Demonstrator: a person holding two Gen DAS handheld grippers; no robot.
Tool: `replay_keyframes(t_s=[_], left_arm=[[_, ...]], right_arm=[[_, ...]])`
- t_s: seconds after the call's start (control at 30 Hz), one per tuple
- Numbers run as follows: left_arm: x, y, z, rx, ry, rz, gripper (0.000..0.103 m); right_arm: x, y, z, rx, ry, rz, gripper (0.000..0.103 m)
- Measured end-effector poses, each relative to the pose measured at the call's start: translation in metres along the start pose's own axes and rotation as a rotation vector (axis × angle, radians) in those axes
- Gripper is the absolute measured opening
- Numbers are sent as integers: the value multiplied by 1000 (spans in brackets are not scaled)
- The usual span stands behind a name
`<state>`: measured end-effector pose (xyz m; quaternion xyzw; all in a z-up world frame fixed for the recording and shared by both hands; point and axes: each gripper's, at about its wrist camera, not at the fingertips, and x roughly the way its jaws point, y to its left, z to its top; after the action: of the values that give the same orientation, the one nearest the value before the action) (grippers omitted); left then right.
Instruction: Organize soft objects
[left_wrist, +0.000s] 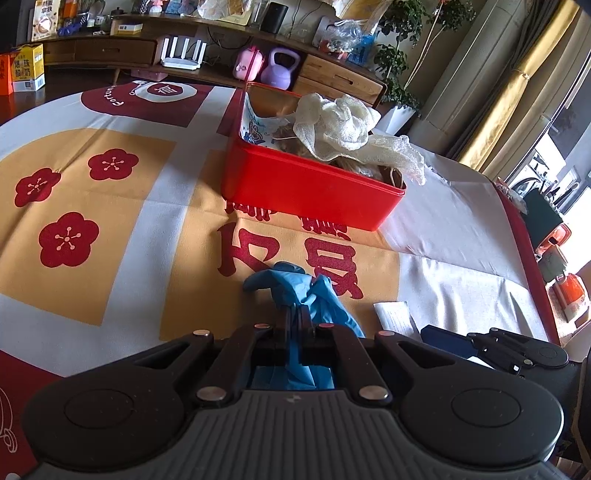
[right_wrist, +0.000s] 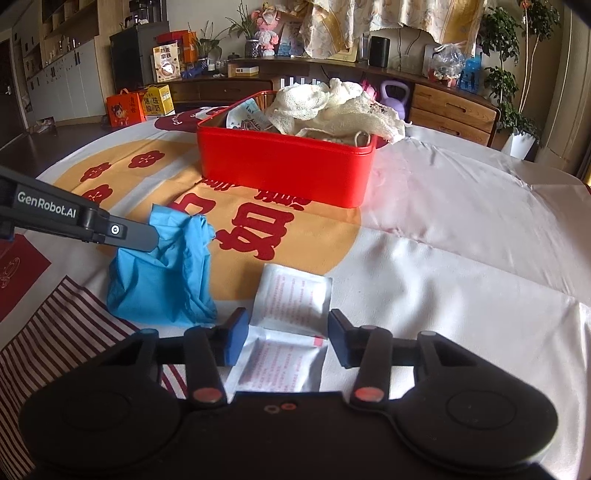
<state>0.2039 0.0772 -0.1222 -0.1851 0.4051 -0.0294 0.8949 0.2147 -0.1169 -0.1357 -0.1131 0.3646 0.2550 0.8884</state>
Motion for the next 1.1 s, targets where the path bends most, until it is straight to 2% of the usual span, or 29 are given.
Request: replay_keyframes(t_s=[0.07,0.1,0.17,0.4,0.5,0.57,0.6,0.63,0.7,0.8,1.0,1.07,1.1], left_arm=[[0,0,0,0,1,0,3],[0,0,0,-1,1,-1,3],[-1,0,0,0,-2,-2,3],[-6,-3,-1,12,-10,-4,3],[-9,-4,-1,15,-13,-6,3],[-10,-6,-1,15,-15,-8,3],[-10,-6,-1,16,-15,-9,3],[-10,-7,-1,18,-15,-11,3],[-11,-8,-1,20,-16,-11,3],[-10,-7,-1,19,-15,-12,3],[-7,-6,-1,18,-9,-11,3],[-6,-4,-1,15,-7,-10,3],[-5,-4,-1,14,-6,-11,3]], right_arm=[[-3,1,0,-2,-7,0,39],[-4,2,0,-3,-8,3,33],[-5,2,1,4,-2,11,3],[-15,-10,-2,51,-29,11,1],[-17,-13,0,61,-7,22,3],[-15,-15,1,56,11,10,13],[-13,-16,1,50,20,-3,30],[-12,-18,2,54,24,-9,55],[-14,-23,1,79,-2,11,78],[-9,-21,4,77,20,27,68],[4,-10,4,16,46,-1,62],[4,-9,4,11,41,6,55],[4,-9,4,10,36,10,48]])
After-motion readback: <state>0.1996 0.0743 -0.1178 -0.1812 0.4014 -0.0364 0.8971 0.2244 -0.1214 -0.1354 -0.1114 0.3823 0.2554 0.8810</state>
